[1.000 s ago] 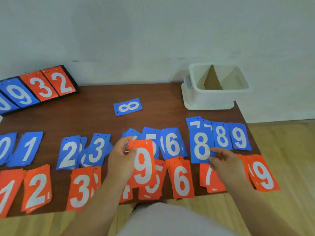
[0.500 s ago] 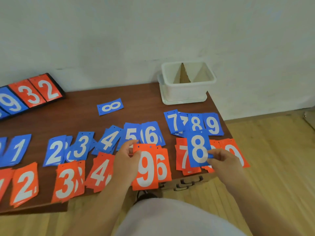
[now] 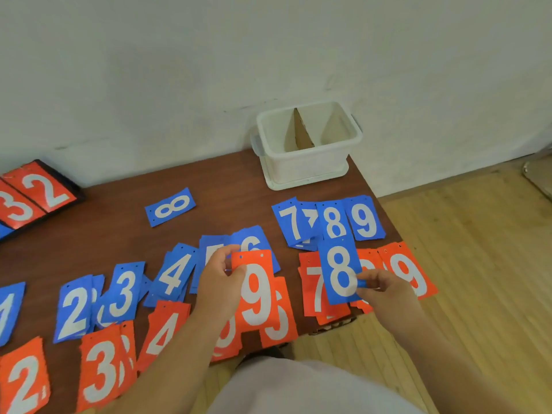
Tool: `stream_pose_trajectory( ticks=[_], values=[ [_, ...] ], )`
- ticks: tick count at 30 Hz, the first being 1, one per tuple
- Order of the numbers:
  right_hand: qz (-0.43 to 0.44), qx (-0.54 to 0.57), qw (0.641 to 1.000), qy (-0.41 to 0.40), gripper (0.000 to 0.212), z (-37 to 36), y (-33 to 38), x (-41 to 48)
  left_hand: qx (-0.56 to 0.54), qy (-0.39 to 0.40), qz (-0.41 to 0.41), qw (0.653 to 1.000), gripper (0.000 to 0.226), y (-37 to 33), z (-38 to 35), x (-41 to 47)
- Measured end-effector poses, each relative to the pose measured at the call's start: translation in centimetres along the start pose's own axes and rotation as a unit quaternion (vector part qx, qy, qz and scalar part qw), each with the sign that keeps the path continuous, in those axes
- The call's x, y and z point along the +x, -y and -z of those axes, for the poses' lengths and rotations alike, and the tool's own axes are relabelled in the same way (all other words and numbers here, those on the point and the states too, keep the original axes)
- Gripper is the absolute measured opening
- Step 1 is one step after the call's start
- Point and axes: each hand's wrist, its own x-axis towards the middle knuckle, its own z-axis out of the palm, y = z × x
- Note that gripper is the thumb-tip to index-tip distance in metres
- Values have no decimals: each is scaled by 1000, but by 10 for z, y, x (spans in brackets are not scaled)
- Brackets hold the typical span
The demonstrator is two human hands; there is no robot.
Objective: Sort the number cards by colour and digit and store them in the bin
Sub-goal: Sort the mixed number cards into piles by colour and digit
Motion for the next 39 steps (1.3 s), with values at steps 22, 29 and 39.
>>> stream_pose_trajectory(
  ticks=[22, 29, 39],
  values=[
    [70, -189, 957, 209, 12, 75, 32, 142, -7, -4, 50, 999, 37, -52, -177, 1],
    [69, -182, 970, 146, 15, 140, -20, 161, 26, 119, -26, 992, 34, -87, -291, 3],
    [53, -347, 930, 113, 11, 143, -76, 162, 245, 144, -103, 953, 39, -65, -314, 13]
  ],
)
